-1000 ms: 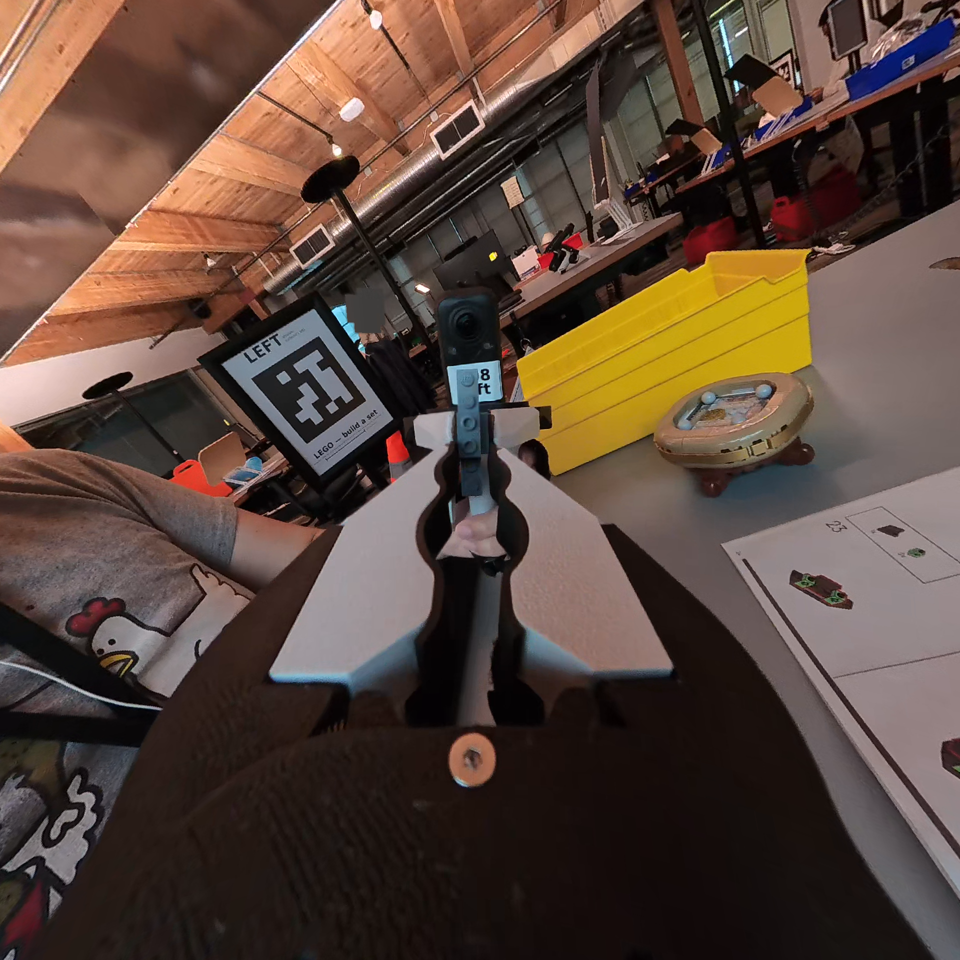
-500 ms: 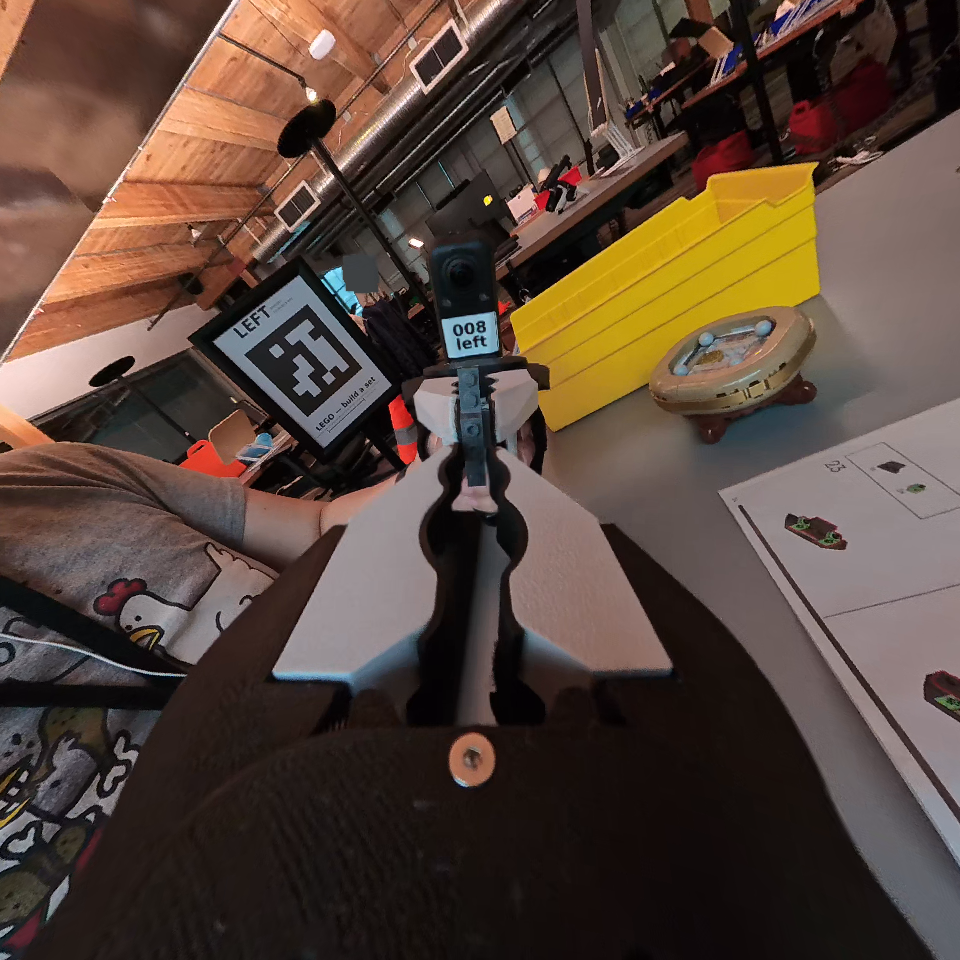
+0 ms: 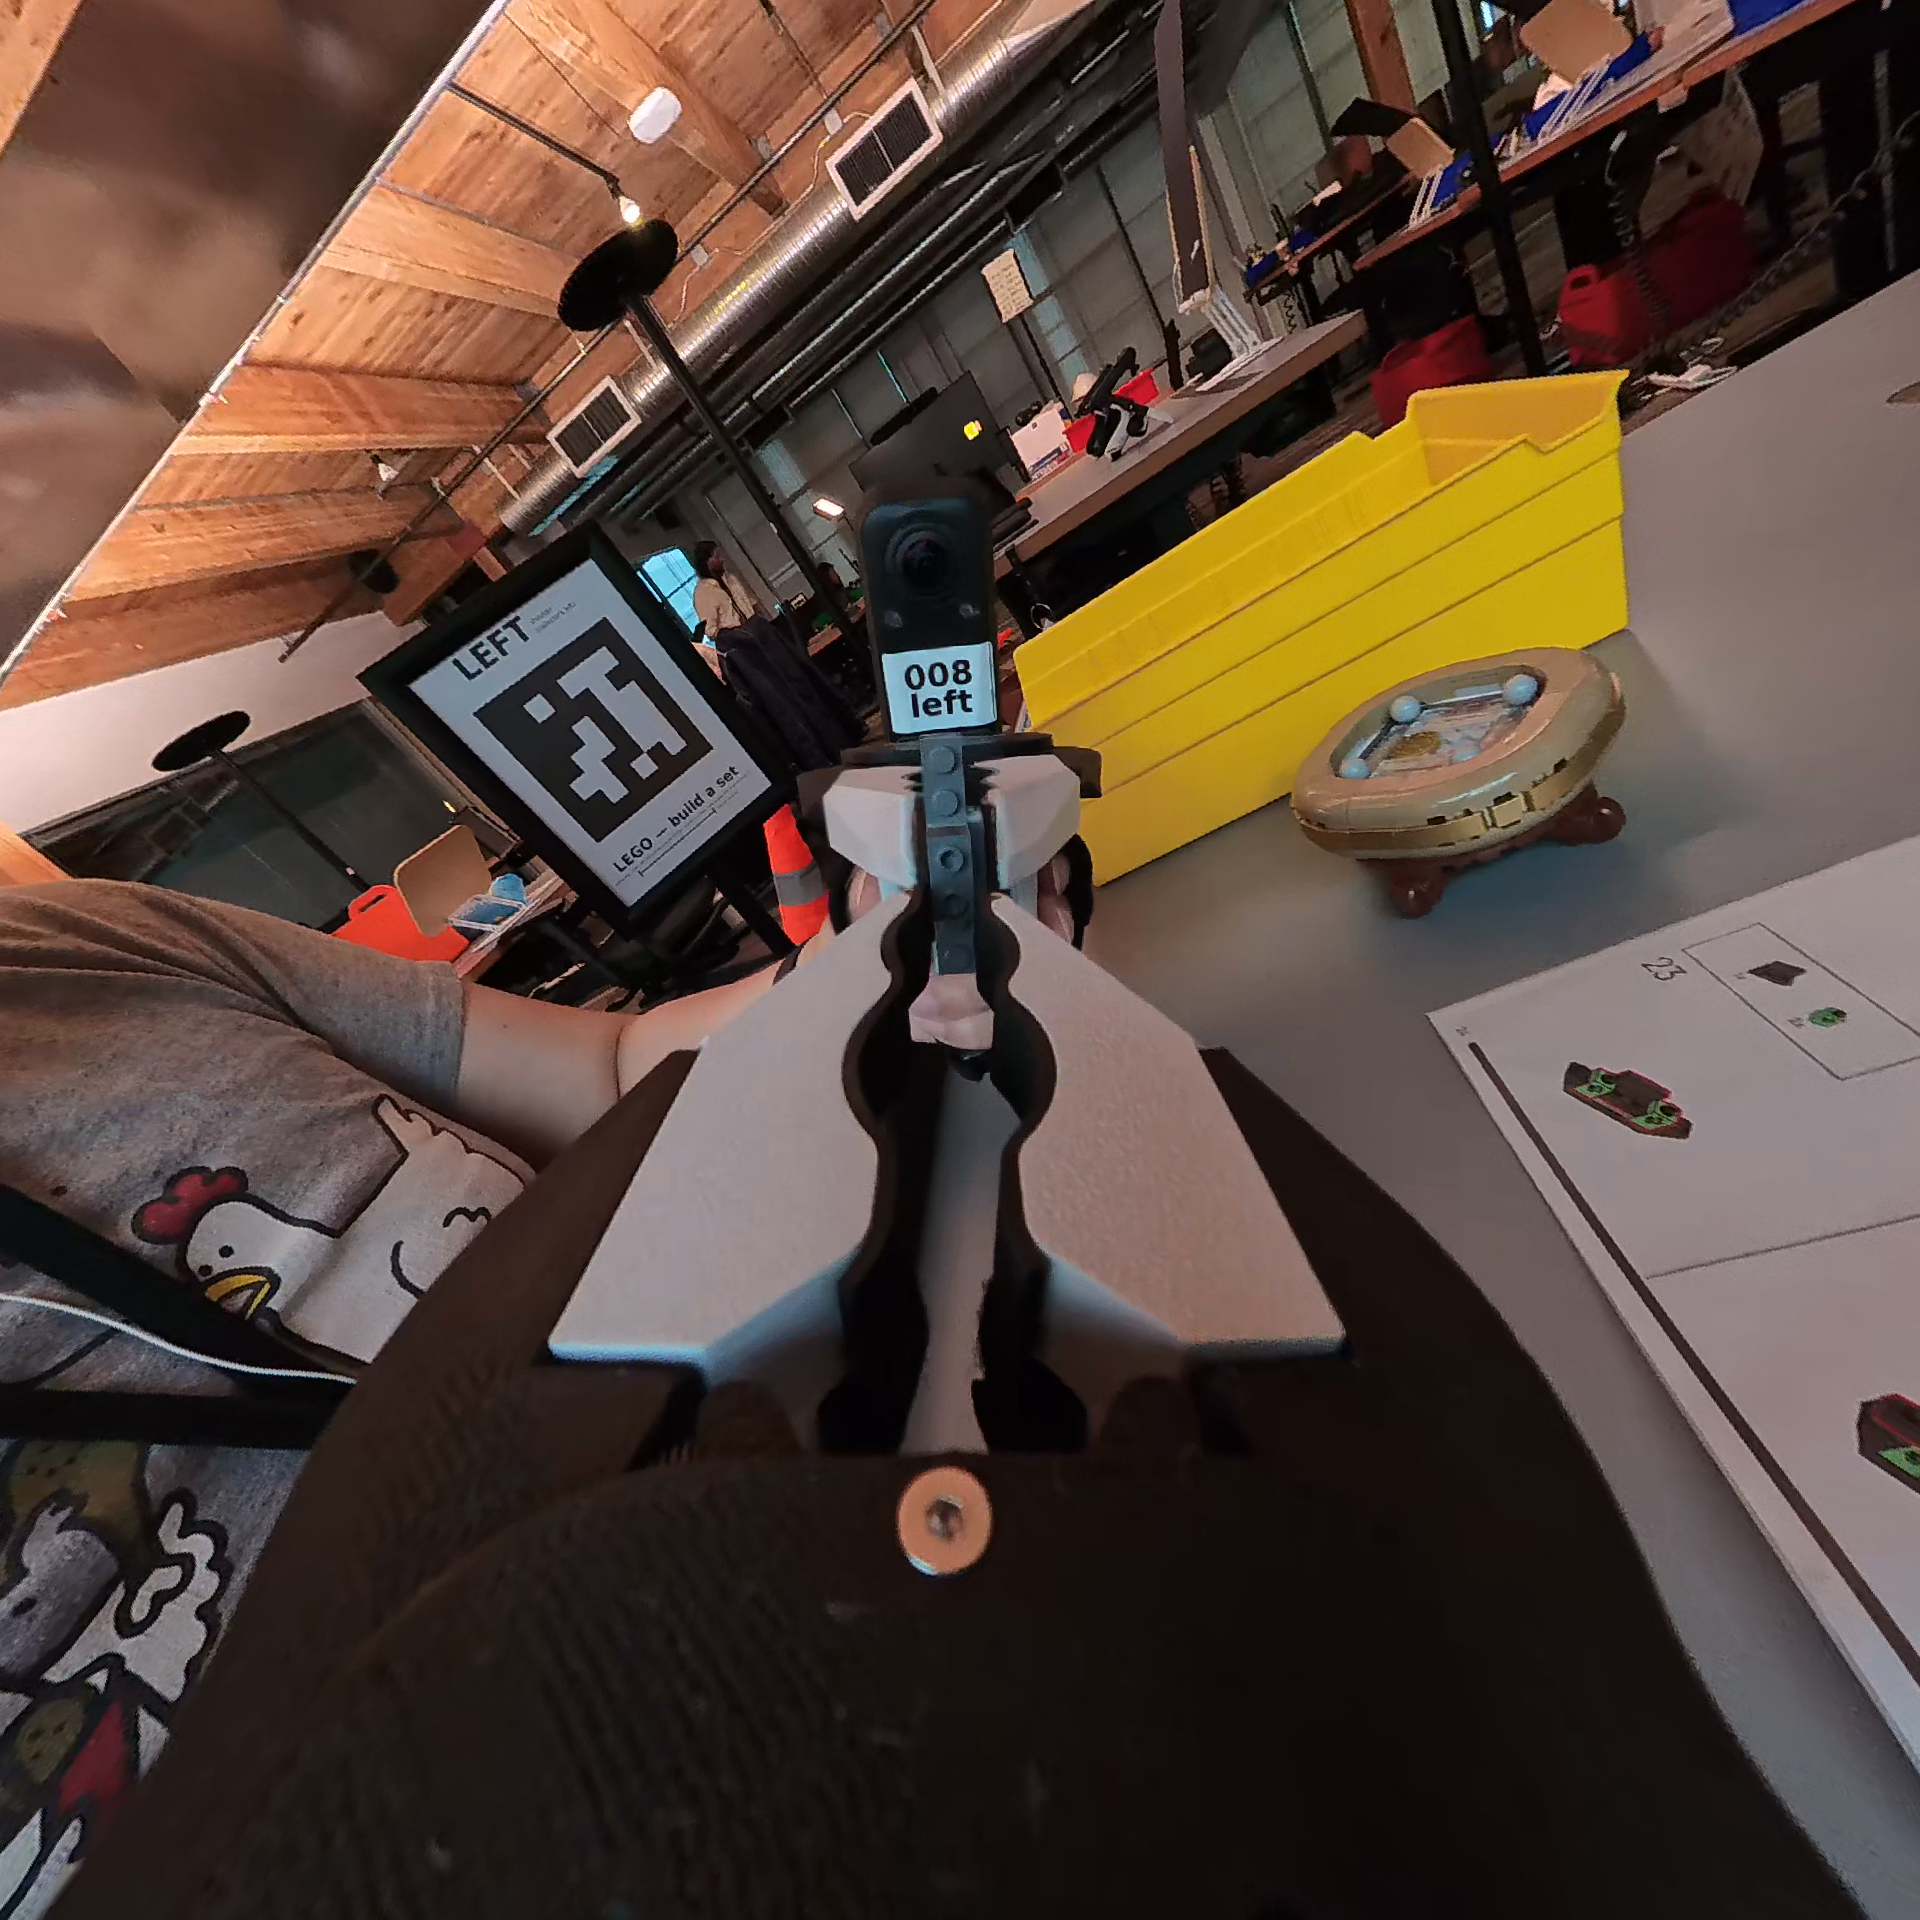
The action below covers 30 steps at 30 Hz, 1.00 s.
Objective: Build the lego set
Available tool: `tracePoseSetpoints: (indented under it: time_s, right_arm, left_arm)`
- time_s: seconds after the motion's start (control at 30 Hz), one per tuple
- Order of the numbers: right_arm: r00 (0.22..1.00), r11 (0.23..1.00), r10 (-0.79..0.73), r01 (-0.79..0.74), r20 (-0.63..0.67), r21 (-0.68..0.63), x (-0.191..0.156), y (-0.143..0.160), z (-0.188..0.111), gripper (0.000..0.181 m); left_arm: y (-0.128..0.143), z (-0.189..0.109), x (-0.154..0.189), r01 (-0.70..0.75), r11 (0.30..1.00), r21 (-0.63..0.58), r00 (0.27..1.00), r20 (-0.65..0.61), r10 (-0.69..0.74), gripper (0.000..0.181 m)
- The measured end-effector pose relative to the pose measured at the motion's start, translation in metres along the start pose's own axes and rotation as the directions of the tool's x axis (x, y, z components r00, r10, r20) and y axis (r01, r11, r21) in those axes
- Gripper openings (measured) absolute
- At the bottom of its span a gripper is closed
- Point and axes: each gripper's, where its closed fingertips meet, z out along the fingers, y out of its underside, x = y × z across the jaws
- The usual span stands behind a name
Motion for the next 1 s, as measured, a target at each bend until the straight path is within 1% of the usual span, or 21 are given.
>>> tracePoseSetpoints:
  time_s: [0.27,0.47,0.57,0.63,0.7,0.73,0.77,0.8,0.83,0.87,0.9,0.93,0.97,1.0]
  right_arm:
    - [0.999,0.999,-0.04,0.04,-0.005,0.013,-0.002,-0.001,0.002,0.006]
    - [0.999,0.999,-0.048,0.048,0.018,0.001,-0.004,0.002,0.004,0.007]
    - [0.998,0.997,-0.069,0.069,0.008,-0.018,-0.004,0.0,-0.001,0.017]
    - [0.991,0.991,-0.133,0.133,-0.01,-0.017,-0.01,-0.011,-0.015,0.019]
    - [0.961,0.961,-0.274,0.271,-0.043,-0.052,-0.026,-0.024,-0.038,0.027]
    - [0.931,0.934,-0.357,0.351,-0.084,-0.071,-0.034,-0.031,-0.051,0.028]
    - [0.889,0.902,-0.43,0.418,-0.158,-0.105,-0.036,-0.036,-0.065,0.027]
    - [0.829,0.863,-0.504,0.473,-0.242,-0.178,-0.031,-0.035,-0.08,0.022]
    - [0.757,0.816,-0.575,0.503,-0.31,-0.286,-0.021,-0.027,-0.095,0.016]
    - [0.693,0.77,-0.626,0.479,-0.357,-0.422,-0.004,-0.012,-0.112,0.014]
    - [0.667,0.733,-0.644,0.397,-0.375,-0.553,0.014,0.009,-0.128,0.014]
    - [0.679,0.696,-0.635,0.295,-0.369,-0.655,0.027,0.034,-0.142,0.014]
    - [0.699,0.66,-0.618,0.213,-0.36,-0.721,0.036,0.056,-0.152,0.014]
    - [0.701,0.631,-0.613,0.156,-0.365,-0.76,0.043,0.071,-0.16,0.015]
  left_arm:
    - [-0.001,0.001,0.001,0.001,1.0,0.01,1.0,-0.008,-0.001,0.009]
    - [0.001,-0.002,0.004,-0.059,0.998,-0.015,0.998,0.005,0.06,0.009]
    - [0.002,-0.006,0.0,-0.114,0.993,-0.032,0.992,0.043,0.115,0.009]
    - [0.002,-0.01,-0.002,-0.11,0.994,-0.025,0.993,0.045,0.111,0.009]
    - [0.0,-0.014,-0.003,-0.09,0.996,-0.01,0.995,0.043,0.091,0.009]
    - [0.0,-0.016,-0.004,-0.09,0.996,-0.008,0.995,0.046,0.09,0.009]
    - [0.0,-0.018,-0.006,-0.094,0.995,-0.016,0.994,0.052,0.095,0.009]
    - [0.002,-0.02,-0.008,-0.103,0.994,-0.033,0.992,0.066,0.105,0.009]
    - [0.004,-0.02,-0.01,-0.115,0.992,-0.05,0.99,0.081,0.119,0.009]
    - [0.006,-0.021,-0.011,-0.124,0.99,-0.065,0.988,0.089,0.13,0.009]
    - [0.007,-0.02,-0.011,-0.126,0.989,-0.076,0.987,0.092,0.132,0.009]
    - [0.008,-0.019,-0.011,-0.123,0.989,-0.082,0.987,0.092,0.13,0.009]
    - [0.009,-0.017,-0.01,-0.118,0.989,-0.086,0.988,0.088,0.125,0.009]
    - [0.01,-0.015,-0.01,-0.111,0.99,-0.089,0.99,0.08,0.118,0.009]
